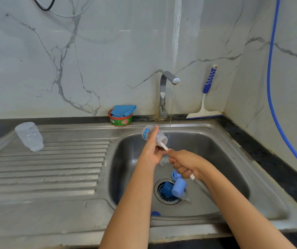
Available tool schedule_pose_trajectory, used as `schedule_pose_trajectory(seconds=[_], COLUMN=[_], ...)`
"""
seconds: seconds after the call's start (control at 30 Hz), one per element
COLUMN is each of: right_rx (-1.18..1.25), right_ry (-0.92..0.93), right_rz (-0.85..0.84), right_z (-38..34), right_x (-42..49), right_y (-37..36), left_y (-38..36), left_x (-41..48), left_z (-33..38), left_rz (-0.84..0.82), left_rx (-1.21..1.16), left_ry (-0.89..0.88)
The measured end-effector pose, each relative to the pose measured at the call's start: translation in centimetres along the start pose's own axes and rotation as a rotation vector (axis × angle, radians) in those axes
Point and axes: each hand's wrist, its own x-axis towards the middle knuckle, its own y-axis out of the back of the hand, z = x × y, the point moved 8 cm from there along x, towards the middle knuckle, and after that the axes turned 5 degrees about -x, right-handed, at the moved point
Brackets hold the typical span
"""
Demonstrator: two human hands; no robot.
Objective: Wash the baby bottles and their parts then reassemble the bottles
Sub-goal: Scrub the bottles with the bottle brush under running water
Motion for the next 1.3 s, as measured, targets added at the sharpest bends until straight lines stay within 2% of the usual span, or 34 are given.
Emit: schedule_pose_trajectory(seconds=[0.1, 0.17, 0.33, 0.43, 0.47, 0.53, 0.7, 0.83, 0.9, 1.0, 1.1, 1.17, 1.3], right_rx=[0.126, 0.047, -0.599, -0.730, -0.728, -0.653, -0.109, 0.006, -0.143, -0.459, -0.651, -0.651, -0.369], right_ry=[-0.042, -0.062, 0.009, 0.019, 0.033, 0.078, 0.029, -0.070, -0.107, -0.082, -0.019, 0.023, 0.036], right_rz=[-0.147, -0.115, 0.291, 0.493, 0.532, 0.501, 0.178, -0.011, 0.022, 0.215, 0.354, 0.428, 0.366], right_z=[0.3, 0.4, 0.2, -0.1, -0.4, -0.8, 0.3, 0.9, 1.2, 0.9, 0.0, -0.8, -0.4], right_x=[0.2, 0.2, 1.0, 1.2, 1.0, 0.9, 0.9, 0.8, 0.6, 0.7, 0.7, 0.6, 1.1], right_y=[-0.7, -0.5, 1.7, 2.8, 3.0, 2.9, 1.4, 0.4, 0.7, 1.5, 1.6, 1.8, 1.9], left_y=[-0.5, -1.0, -0.1, -0.5, -0.7, -0.9, -0.1, 0.4, 0.8, 1.3, 1.1, 0.8, 0.4], left_x=[-0.1, 0.0, 0.3, 0.5, 0.6, 0.5, 0.3, 0.4, 0.8, 1.3, 1.1, 0.9, 0.7], left_z=[0.3, 0.5, -0.3, -0.3, -0.2, -0.3, -0.4, -0.4, -0.5, -0.8, -0.9, -1.0, -1.1], left_rz=[-0.057, -0.091, 0.032, -0.001, -0.028, -0.068, -0.015, 0.019, 0.047, 0.088, 0.110, 0.100, 0.056], left_rx=[-0.121, -0.145, 0.001, -0.028, -0.004, 0.044, 0.009, 0.042, 0.100, 0.166, 0.097, 0.035, -0.009], left_ry=[0.013, 0.005, 0.018, 0.025, 0.016, 0.006, 0.062, 0.068, 0.049, 0.028, 0.043, 0.058, 0.095])
